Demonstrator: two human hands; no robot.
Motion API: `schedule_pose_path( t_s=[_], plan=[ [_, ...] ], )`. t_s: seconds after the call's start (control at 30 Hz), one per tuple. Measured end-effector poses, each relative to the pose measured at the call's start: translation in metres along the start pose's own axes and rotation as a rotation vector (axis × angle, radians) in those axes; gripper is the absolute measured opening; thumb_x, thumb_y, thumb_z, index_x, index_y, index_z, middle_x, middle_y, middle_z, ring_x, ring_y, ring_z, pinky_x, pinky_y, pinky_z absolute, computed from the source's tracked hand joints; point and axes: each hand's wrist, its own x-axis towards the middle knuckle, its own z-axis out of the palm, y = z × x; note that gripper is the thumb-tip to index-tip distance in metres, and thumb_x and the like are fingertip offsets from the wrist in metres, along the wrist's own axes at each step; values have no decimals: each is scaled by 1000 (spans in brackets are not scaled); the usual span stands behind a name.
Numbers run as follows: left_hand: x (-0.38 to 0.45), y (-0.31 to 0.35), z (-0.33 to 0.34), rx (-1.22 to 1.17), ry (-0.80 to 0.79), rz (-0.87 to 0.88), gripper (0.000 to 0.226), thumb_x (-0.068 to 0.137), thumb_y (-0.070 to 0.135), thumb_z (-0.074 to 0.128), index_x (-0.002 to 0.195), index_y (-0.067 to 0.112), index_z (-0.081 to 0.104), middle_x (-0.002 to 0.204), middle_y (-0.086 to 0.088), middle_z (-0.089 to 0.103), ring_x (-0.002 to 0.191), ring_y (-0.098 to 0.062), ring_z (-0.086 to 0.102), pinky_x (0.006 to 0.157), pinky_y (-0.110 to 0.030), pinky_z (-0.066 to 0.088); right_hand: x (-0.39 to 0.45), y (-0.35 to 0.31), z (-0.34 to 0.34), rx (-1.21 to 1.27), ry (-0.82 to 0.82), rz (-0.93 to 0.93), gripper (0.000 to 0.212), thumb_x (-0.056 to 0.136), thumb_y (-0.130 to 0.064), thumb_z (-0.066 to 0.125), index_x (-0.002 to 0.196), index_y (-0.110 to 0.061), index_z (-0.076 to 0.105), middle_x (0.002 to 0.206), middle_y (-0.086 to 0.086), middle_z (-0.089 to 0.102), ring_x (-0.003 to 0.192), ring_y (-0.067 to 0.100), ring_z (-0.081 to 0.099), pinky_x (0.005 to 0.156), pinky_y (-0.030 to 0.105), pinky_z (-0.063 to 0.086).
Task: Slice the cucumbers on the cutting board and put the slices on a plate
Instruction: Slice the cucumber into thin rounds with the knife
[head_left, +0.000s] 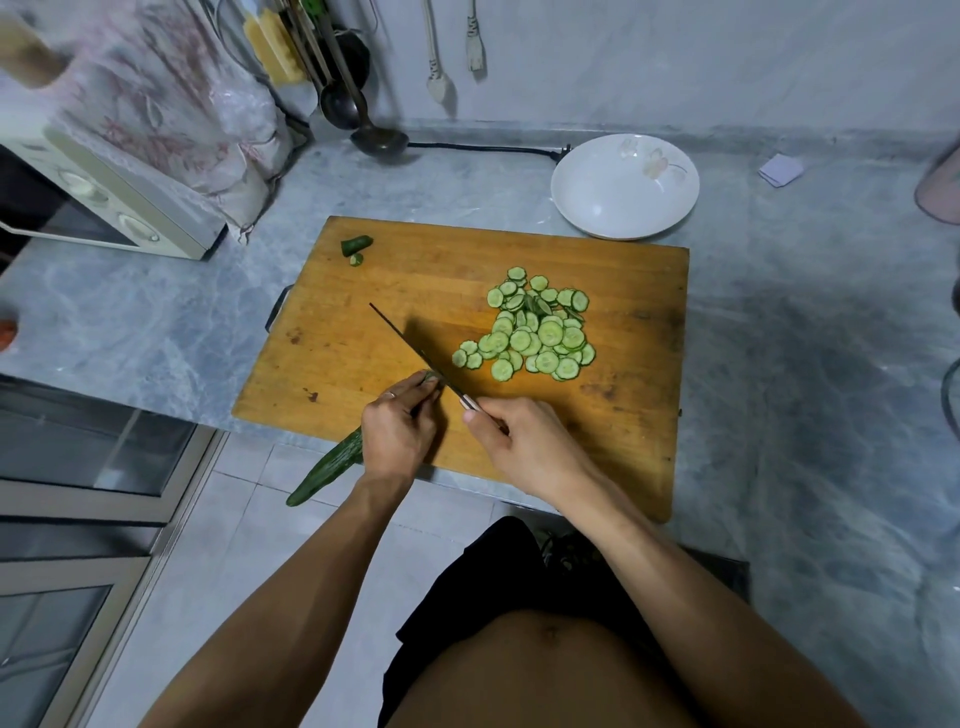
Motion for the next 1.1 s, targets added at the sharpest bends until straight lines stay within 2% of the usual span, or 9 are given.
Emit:
schedule_pose_path(
  t_s=[0.07,0.23,0.4,0.5,0.57,0.67,0.73,0.9,1.1],
  plan=[
    [0,-1,2,9,-5,-7,25,79,-2,69,101,7,76,109,-11,72,98,-21,70,89,-21,50,-1,3,-5,-14,16,8,38,102,-39,50,67,-24,47,55,-3,39,51,14,35,48,31,29],
    [2,-5,0,20,-36,-14,23,82,3,69,104,8,76,113,-9,71,100,-21,69,89,-18,47,-4,10,-20,33,85,34,31,103,-37,50,74,-28,57,54,-8,44,42,7,39,41,18,24],
    [1,-1,-1,126,-43,8,24,85,16,61,103,14,77,116,-5,70,96,-26,69,75,-32,57,-11,7,-23,51,51,-2,35,102,-39,50,76,-19,60,55,-8,37,47,7,31,45,27,25],
    [-2,-2,-1,71,-32,10,27,85,17,58,104,11,76,115,-6,71,93,-25,70,78,-31,57,-18,2,-18,60,13,-40,37,102,-39,50,78,-13,57,58,-5,37,51,10,33,46,31,26],
    [-2,-5,-3,51,-40,12,27,84,17,59,103,9,77,114,-7,71,93,-23,70,82,-28,55,-21,-1,-15,32,-8,-68,36,102,-39,50,73,-17,52,58,-5,36,53,10,32,48,32,25],
    [-1,-6,-4,45,-42,7,26,82,17,58,97,8,78,110,-7,72,88,-23,71,78,-24,53,-23,-6,-13,10,-32,-84,38,102,-37,50,69,-19,46,58,-4,35,55,12,33,50,33,25],
    [-1,-5,-3,42,-43,0,26,81,17,58,95,8,78,109,-6,73,86,-23,72,76,-26,55,-23,-8,-13,3,-37,-72,38,102,-38,49,70,-18,47,58,-4,35,56,13,33,50,33,25],
    [-2,-7,-4,40,-56,-6,27,80,13,57,97,10,78,112,-6,72,88,-22,71,78,-25,54,-21,-10,-12,3,-34,-59,41,102,-40,49,63,-26,43,58,-5,34,54,12,31,49,33,25],
    [-1,-2,-4,33,-59,-25,30,80,15,55,98,9,78,114,-6,71,90,-24,71,77,-29,57,-10,-8,-2,11,-36,-39,44,102,-39,49,62,-25,39,58,-5,32,54,13,29,49,33,24]
  ],
)
